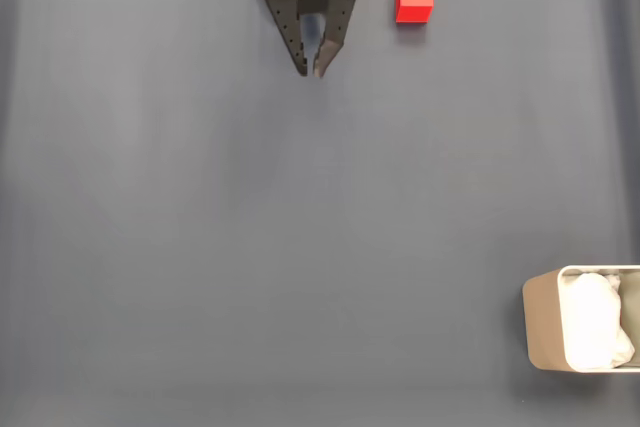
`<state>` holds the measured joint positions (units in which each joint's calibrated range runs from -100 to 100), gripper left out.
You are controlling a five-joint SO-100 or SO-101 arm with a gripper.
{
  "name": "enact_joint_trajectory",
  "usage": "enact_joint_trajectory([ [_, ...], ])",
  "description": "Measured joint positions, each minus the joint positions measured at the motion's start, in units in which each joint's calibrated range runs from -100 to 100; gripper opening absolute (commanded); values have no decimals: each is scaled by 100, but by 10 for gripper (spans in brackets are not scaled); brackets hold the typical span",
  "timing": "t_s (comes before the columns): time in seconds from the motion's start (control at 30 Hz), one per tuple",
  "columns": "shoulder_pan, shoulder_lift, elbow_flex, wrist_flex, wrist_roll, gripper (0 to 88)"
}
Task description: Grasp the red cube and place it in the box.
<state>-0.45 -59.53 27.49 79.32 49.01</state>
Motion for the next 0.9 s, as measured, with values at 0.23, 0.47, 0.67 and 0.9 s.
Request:
enact_joint_trajectory([
  [0.23,126,460,-434,24,0,0],
  [0.47,178,921,-931,24,0,0],
  [0.67,178,981,-967,-191,88,0],
  [0.9,-74,912,-624,-350,137,0],
])
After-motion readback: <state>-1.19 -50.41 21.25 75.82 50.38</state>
